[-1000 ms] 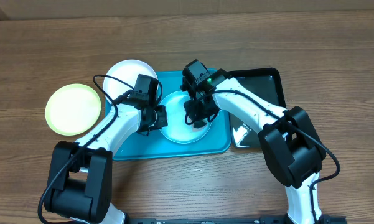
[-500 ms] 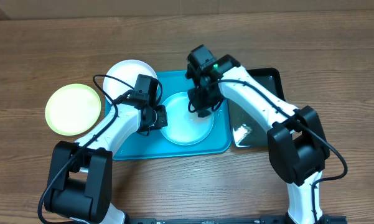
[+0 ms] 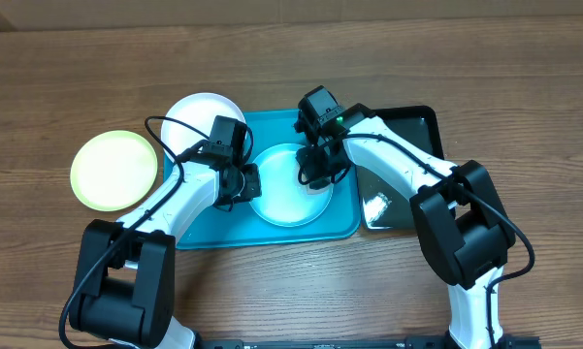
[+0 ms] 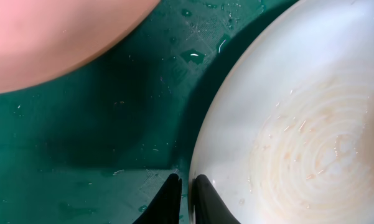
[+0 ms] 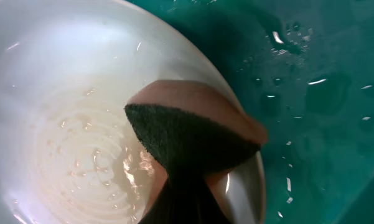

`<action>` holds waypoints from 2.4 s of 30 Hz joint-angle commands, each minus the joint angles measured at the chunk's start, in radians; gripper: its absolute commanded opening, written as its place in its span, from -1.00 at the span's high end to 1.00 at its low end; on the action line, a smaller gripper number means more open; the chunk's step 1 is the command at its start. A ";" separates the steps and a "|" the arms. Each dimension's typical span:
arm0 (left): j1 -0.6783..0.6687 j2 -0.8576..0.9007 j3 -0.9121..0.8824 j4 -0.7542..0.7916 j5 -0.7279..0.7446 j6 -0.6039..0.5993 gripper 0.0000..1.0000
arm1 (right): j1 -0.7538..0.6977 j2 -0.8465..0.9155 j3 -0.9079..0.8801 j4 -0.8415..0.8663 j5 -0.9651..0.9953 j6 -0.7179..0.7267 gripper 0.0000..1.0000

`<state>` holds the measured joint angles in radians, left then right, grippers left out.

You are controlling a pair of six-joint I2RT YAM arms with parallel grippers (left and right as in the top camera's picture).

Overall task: Clean dirty plates on tray and stack at the side
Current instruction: 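Scrub light-blue plate with sponge while left gripper holds rim, then return sponge to black tray and lift right gripper away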

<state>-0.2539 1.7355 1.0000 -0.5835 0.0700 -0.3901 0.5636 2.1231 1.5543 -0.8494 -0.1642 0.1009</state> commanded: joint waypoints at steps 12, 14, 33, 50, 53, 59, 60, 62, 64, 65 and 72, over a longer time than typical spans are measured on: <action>-0.002 0.010 -0.011 0.005 0.001 0.002 0.77 | -0.051 -0.027 0.047 0.008 -0.600 0.026 0.93; -0.002 0.010 -0.011 0.005 0.001 0.002 0.75 | -0.090 -0.039 0.097 -0.050 -0.599 0.023 0.93; -0.002 0.010 -0.011 0.007 0.001 0.002 0.67 | -0.392 -0.096 0.096 -0.434 0.088 -0.047 0.93; -0.003 0.010 -0.011 0.015 0.000 0.002 0.57 | -0.388 -0.096 0.020 -0.368 0.155 -0.048 0.28; -0.003 0.010 -0.011 0.015 0.000 0.002 0.56 | -0.391 -0.096 0.063 -0.384 0.151 -0.048 0.12; -0.003 0.010 -0.011 0.011 0.000 0.001 0.56 | -0.436 -0.096 0.191 -0.428 0.151 -0.047 -0.13; -0.003 0.010 -0.012 0.009 0.000 0.001 0.56 | -0.450 -0.096 0.208 -0.430 0.151 -0.044 -0.15; -0.003 0.010 -0.018 0.008 0.000 0.001 0.56 | -0.484 -0.096 0.232 -0.428 0.142 -0.037 -0.20; -0.003 0.010 -0.027 0.010 0.000 0.001 0.57 | -0.526 -0.096 0.241 -0.426 0.140 -0.018 -0.22; -0.003 0.010 -0.032 0.013 0.000 0.001 0.57 | -0.548 -0.096 0.241 -0.423 0.140 -0.018 -0.23; -0.003 0.010 -0.045 0.021 -0.003 -0.003 0.76 | -0.694 -0.096 0.241 -0.418 0.134 0.031 -1.00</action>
<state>-0.2539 1.7355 0.9653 -0.5678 0.0677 -0.3916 -0.0940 2.0579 1.7744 -1.2709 -0.0231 0.1032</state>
